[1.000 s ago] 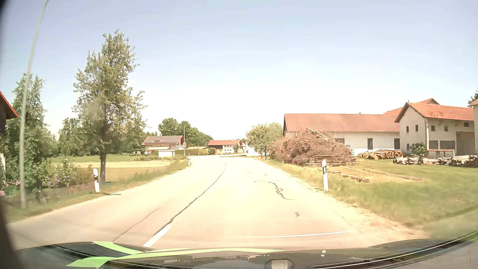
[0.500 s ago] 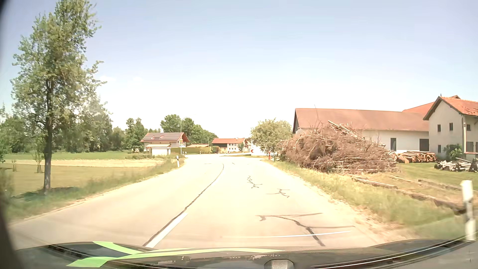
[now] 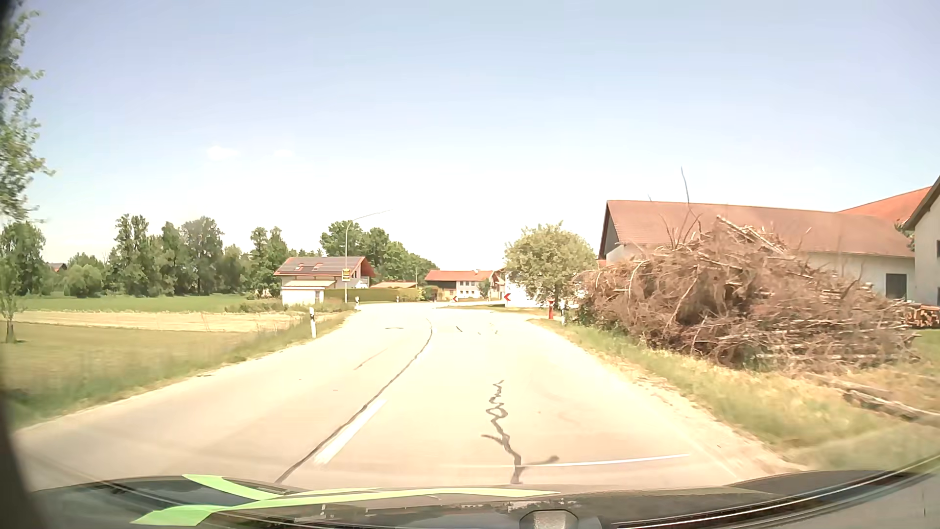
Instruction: Follow the waypoints while adhering to traffic rules and regulations
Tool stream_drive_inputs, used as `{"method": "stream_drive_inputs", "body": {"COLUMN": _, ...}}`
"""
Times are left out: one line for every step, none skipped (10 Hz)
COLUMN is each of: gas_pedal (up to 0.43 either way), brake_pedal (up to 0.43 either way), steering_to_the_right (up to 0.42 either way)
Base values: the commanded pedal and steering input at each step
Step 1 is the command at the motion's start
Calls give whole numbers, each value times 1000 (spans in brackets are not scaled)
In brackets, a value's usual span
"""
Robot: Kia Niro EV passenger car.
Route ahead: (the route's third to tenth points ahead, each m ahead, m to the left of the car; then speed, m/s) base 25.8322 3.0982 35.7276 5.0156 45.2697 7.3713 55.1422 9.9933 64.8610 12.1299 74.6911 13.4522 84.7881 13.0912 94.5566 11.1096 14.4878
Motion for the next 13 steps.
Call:
{"method": "stream_drive_inputs", "body": {"gas_pedal": 87, "brake_pedal": 0, "steering_to_the_right": -17}}
{"method": "stream_drive_inputs", "body": {"gas_pedal": 98, "brake_pedal": 0, "steering_to_the_right": -17}}
{"method": "stream_drive_inputs", "body": {"gas_pedal": 98, "brake_pedal": 0, "steering_to_the_right": -18}}
{"method": "stream_drive_inputs", "body": {"gas_pedal": 98, "brake_pedal": 0, "steering_to_the_right": -19}}
{"method": "stream_drive_inputs", "body": {"gas_pedal": 98, "brake_pedal": 0, "steering_to_the_right": -20}}
{"method": "stream_drive_inputs", "body": {"gas_pedal": 98, "brake_pedal": 0, "steering_to_the_right": -20}}
{"method": "stream_drive_inputs", "body": {"gas_pedal": 98, "brake_pedal": 0, "steering_to_the_right": -21}}
{"method": "stream_drive_inputs", "body": {"gas_pedal": 98, "brake_pedal": 0, "steering_to_the_right": -21}}
{"method": "stream_drive_inputs", "body": {"gas_pedal": 98, "brake_pedal": 0, "steering_to_the_right": -24}}
{"method": "stream_drive_inputs", "body": {"gas_pedal": 98, "brake_pedal": 0, "steering_to_the_right": -28}}
{"method": "stream_drive_inputs", "body": {"gas_pedal": 98, "brake_pedal": 0, "steering_to_the_right": -29}}
{"method": "stream_drive_inputs", "body": {"gas_pedal": 98, "brake_pedal": 0, "steering_to_the_right": -29}}
{"method": "stream_drive_inputs", "body": {"gas_pedal": 98, "brake_pedal": 0, "steering_to_the_right": -29}}
